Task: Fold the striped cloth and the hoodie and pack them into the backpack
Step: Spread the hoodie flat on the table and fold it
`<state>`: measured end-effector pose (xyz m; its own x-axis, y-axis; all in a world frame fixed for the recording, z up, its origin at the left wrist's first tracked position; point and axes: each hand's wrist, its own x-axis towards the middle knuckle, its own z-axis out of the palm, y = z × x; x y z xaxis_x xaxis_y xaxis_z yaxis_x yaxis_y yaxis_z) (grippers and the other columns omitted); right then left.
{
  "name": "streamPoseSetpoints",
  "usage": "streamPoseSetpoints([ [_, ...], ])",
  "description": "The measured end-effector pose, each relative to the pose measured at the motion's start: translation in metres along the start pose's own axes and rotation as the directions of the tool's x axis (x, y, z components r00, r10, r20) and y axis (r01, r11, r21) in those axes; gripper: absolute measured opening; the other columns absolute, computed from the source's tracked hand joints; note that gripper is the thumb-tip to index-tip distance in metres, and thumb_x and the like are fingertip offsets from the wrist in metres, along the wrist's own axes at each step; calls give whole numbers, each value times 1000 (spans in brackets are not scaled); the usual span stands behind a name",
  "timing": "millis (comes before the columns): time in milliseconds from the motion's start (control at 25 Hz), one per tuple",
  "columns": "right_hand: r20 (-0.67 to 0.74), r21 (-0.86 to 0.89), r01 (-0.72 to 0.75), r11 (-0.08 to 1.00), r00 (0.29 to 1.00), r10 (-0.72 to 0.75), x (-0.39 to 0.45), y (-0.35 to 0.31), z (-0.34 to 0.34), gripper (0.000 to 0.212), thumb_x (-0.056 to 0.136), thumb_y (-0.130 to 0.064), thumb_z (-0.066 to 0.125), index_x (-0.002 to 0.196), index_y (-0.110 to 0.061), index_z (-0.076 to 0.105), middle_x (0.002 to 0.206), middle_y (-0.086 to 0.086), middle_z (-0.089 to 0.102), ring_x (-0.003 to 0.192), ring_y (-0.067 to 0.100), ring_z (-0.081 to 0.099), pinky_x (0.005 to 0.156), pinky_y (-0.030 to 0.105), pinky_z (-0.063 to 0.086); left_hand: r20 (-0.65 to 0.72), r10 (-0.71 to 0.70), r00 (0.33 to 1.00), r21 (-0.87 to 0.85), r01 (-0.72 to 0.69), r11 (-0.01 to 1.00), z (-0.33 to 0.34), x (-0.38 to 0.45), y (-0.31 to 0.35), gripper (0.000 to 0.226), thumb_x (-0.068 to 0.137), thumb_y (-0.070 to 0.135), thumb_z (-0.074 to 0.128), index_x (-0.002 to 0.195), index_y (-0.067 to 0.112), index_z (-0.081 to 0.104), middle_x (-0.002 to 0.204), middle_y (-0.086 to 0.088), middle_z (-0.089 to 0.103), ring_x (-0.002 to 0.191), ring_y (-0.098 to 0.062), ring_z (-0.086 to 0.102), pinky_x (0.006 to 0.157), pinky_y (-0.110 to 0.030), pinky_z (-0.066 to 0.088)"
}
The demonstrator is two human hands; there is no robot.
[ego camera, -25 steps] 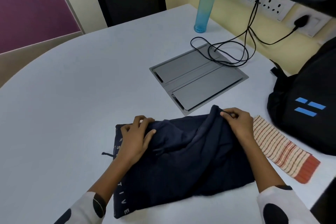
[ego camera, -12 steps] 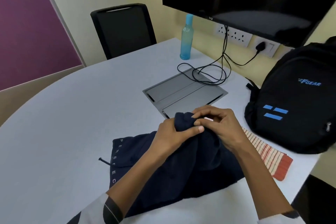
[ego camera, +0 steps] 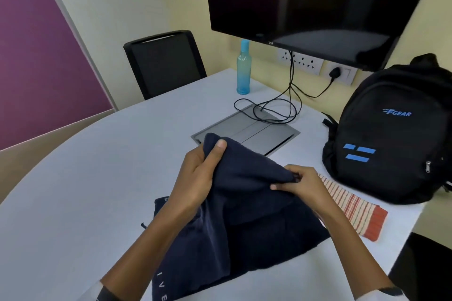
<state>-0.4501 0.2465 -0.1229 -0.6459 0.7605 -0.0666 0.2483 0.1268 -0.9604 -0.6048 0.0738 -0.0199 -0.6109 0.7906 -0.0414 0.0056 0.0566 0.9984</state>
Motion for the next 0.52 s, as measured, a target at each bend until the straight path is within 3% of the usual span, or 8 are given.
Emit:
streamPoseSetpoints([
  [160,-176,237,-17,971,982,60,5,1,-8,17,68,2,80,77,-8,69,66,0,69,65,13,64,67,23,54,-94,-62,994,-118,50,992,-10,8,16,28,93,41,52,98,17,65,97,-1,73,94,-15,67,83,-31,53],
  [240,-247,244,-1,970,967,63,7,0,-5,13,74,-1,77,81,-10,70,70,0,69,65,15,61,67,26,52,-11,-81,997,-201,77,977,-11,9,22,26,88,39,58,106,20,63,103,1,72,99,-13,67,84,-27,53],
  [320,-324,256,0,967,942,85,7,0,1,11,78,-6,75,83,-11,67,71,0,65,57,15,55,61,25,50,70,-45,997,-177,57,982,-10,7,25,41,75,29,71,113,23,59,106,3,71,98,-11,67,80,-24,55],
  [400,-288,293,-5,956,953,94,3,1,11,9,82,-11,73,82,-11,64,69,2,65,56,15,58,59,24,50,77,-30,997,-137,40,990,-12,7,27,59,64,19,77,118,24,55,109,3,69,99,-12,67,80,-25,56],
  [520,-159,239,-39,970,984,79,-5,5,28,4,86,-11,68,90,-12,69,89,0,73,81,15,69,74,25,52,51,-31,998,-151,38,988,-18,7,35,61,68,11,76,123,24,53,114,1,67,103,-15,66,82,-27,56],
])
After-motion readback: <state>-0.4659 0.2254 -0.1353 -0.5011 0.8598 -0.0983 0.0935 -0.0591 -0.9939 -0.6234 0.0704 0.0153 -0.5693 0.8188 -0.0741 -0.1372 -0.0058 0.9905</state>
